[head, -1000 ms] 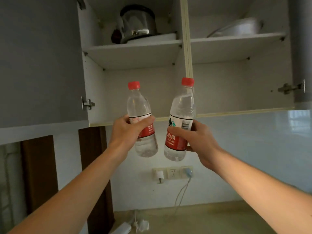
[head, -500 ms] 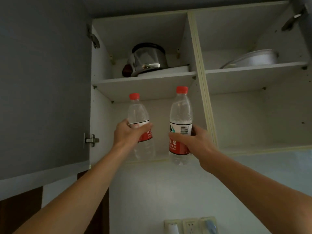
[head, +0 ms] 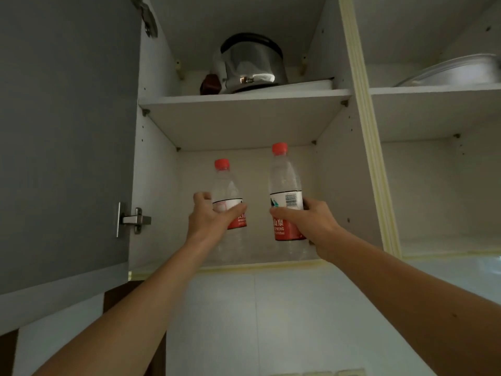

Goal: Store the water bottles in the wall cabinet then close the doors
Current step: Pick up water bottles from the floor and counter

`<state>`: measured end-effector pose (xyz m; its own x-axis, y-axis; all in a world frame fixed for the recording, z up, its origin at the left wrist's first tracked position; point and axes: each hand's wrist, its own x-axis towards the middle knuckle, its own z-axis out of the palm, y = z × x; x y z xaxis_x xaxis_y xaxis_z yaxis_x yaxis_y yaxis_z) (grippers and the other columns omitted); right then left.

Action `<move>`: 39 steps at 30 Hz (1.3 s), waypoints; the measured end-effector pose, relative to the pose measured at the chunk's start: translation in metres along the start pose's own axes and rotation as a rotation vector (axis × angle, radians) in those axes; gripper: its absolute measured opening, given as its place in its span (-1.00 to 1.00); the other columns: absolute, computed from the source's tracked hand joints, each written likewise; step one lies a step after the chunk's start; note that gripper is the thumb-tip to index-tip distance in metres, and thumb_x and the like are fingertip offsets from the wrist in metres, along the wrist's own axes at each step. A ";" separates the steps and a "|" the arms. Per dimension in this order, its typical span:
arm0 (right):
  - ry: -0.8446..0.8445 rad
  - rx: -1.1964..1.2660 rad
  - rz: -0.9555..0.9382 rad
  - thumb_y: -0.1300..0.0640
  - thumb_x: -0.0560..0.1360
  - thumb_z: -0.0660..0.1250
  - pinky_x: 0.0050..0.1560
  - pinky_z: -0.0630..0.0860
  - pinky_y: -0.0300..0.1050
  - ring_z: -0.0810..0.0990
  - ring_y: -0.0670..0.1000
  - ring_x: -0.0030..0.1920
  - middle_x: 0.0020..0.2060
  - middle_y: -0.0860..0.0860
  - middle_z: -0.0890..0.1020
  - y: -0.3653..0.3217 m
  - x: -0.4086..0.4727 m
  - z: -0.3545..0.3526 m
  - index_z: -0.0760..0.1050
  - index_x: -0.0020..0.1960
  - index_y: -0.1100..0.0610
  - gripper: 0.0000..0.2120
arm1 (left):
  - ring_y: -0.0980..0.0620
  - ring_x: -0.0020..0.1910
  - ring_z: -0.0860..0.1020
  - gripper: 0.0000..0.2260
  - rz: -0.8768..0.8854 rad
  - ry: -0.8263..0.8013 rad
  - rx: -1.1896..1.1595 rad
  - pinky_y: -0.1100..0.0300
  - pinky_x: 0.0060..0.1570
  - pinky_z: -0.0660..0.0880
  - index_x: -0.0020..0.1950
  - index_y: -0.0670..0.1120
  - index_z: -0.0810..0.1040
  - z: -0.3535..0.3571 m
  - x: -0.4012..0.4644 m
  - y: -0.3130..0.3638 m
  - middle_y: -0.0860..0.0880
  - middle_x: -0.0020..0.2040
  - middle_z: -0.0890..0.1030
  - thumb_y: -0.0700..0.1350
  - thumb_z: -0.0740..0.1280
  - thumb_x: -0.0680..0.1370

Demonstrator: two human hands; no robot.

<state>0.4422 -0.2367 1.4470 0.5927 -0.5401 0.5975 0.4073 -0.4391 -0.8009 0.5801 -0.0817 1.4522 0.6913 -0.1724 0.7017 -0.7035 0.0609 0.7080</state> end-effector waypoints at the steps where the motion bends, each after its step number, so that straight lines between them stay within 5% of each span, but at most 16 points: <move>1: -0.006 -0.006 0.020 0.09 0.38 0.60 -0.32 0.60 -0.23 0.71 -0.08 -0.22 -0.13 0.01 0.73 0.002 0.004 0.002 0.60 0.05 0.05 -0.71 | -0.03 0.06 0.62 -0.29 0.006 -0.017 0.001 -0.10 0.12 0.61 0.35 -0.01 0.32 0.001 0.002 -0.004 0.04 0.05 0.58 0.15 0.60 0.35; 5: -0.036 -0.054 0.041 0.05 0.42 0.57 -0.40 0.55 -0.25 0.71 -0.09 -0.23 -0.11 0.02 0.72 0.012 0.014 0.004 0.59 0.12 0.04 -0.68 | -0.01 0.08 0.62 -0.37 0.043 -0.087 0.029 -0.09 0.13 0.60 0.35 0.02 0.36 0.006 0.006 -0.013 -0.01 0.13 0.61 0.13 0.56 0.40; 12: -0.117 -0.226 0.069 0.04 0.37 0.61 0.15 0.63 0.15 0.70 0.06 0.02 0.01 0.03 0.70 0.023 0.022 -0.011 0.53 0.25 0.03 -0.50 | 0.07 -0.02 0.62 -0.45 0.009 -0.283 0.158 0.09 -0.14 0.61 0.27 0.20 0.39 -0.019 0.004 -0.020 0.06 0.03 0.61 0.17 0.57 0.38; 16: -0.086 -0.305 0.021 0.03 0.33 0.63 0.01 0.65 -0.03 0.68 0.01 -0.01 0.01 0.01 0.67 0.027 0.024 -0.013 0.45 0.35 0.06 -0.34 | 0.09 -0.05 0.62 -0.38 0.038 -0.324 0.182 0.17 -0.22 0.60 0.34 0.19 0.41 -0.022 0.009 -0.023 0.07 0.01 0.61 0.12 0.59 0.37; 22: -0.138 -0.384 0.042 0.03 0.34 0.63 -0.19 0.58 -0.15 0.66 0.00 -0.03 0.01 0.02 0.64 0.028 0.043 0.002 0.40 0.31 0.08 -0.36 | 0.18 -0.13 0.57 -0.47 0.030 -0.308 0.223 0.25 -0.34 0.52 0.25 0.15 0.44 0.000 0.028 -0.033 0.17 -0.08 0.56 0.07 0.60 0.38; 28: -0.140 -0.446 0.102 0.06 0.39 0.60 -0.14 0.56 -0.13 0.61 0.02 0.04 0.02 -0.01 0.59 0.036 0.066 0.019 0.39 0.23 0.05 -0.47 | 0.06 -0.04 0.58 -0.52 -0.001 -0.305 0.214 0.19 -0.14 0.51 0.19 0.11 0.48 0.031 0.047 -0.045 0.05 0.05 0.63 0.01 0.62 0.37; 32: -0.139 -0.471 0.115 0.04 0.38 0.60 -0.06 0.57 -0.08 0.60 0.02 0.06 0.03 -0.01 0.60 0.040 0.074 0.019 0.39 0.17 0.01 -0.50 | 0.04 -0.02 0.54 -0.44 -0.019 -0.321 0.203 0.21 -0.27 0.50 0.34 0.04 0.49 0.042 0.053 -0.048 0.06 0.05 0.57 0.00 0.61 0.39; 39: -0.131 -0.438 0.115 0.04 0.39 0.60 -0.19 0.52 -0.14 0.59 -0.03 -0.02 0.00 -0.03 0.62 0.044 0.074 0.021 0.42 -0.03 -0.09 -0.64 | -0.01 0.02 0.56 -0.56 0.008 -0.319 0.232 -0.03 0.17 0.58 0.25 0.08 0.52 0.044 0.053 -0.050 0.02 0.09 0.62 0.00 0.58 0.43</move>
<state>0.5185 -0.2813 1.4548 0.7107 -0.5204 0.4733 0.0189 -0.6584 -0.7525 0.6445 -0.1373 1.4501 0.6256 -0.4720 0.6211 -0.7524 -0.1545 0.6403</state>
